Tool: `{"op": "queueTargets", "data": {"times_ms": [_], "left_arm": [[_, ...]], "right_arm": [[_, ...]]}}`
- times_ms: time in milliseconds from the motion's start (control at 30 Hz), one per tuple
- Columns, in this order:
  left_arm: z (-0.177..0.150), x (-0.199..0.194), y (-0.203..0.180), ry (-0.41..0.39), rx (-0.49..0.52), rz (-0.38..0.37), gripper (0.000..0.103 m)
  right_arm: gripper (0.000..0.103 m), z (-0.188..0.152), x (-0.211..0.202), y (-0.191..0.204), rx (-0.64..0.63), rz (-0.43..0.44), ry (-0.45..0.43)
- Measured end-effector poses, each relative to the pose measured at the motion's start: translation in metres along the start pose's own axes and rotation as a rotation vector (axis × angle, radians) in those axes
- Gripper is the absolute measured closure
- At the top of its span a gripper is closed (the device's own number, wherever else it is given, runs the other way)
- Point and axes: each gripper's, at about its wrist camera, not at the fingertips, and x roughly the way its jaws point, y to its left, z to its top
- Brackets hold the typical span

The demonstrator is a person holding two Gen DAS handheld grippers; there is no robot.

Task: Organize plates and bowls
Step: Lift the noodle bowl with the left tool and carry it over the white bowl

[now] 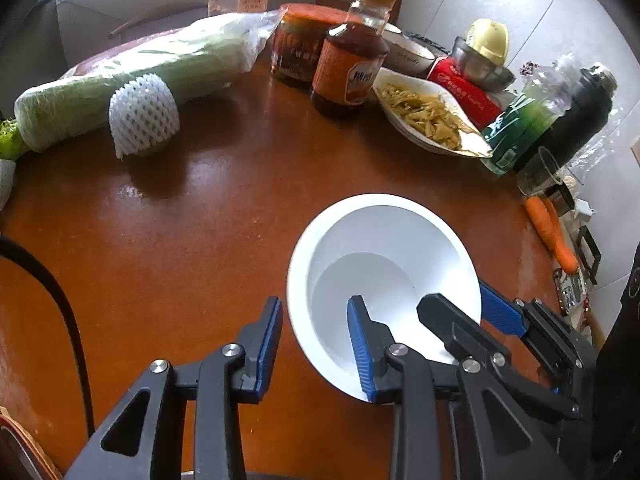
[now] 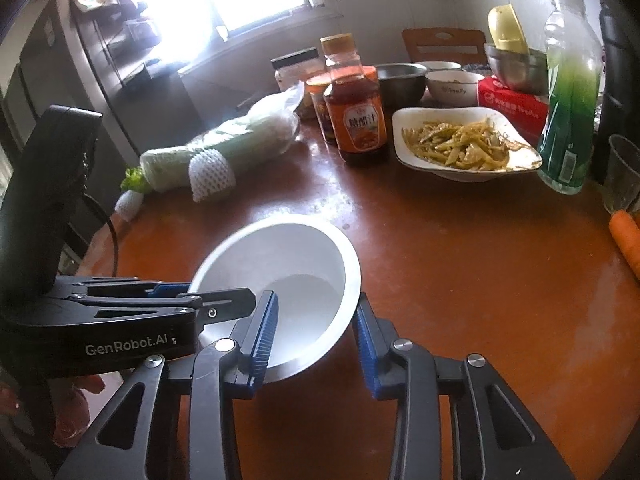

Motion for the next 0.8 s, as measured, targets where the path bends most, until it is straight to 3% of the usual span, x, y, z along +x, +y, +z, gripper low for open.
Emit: {"op": "queueTargets", "data": {"times_ms": [433, 800], "left_arm": [[-0.01, -0.008, 0.004, 0.0, -0.01, -0.019, 0.075], [-0.018, -0.039, 0.005, -0.072, -0.001, -0.022, 0.075]], "right_arm": [[0.066, -0.002, -0.013, 0.015, -0.018, 0.003, -0.018], [0.066, -0.002, -0.032, 0.028, -0.022, 0.031, -0.056]]}}
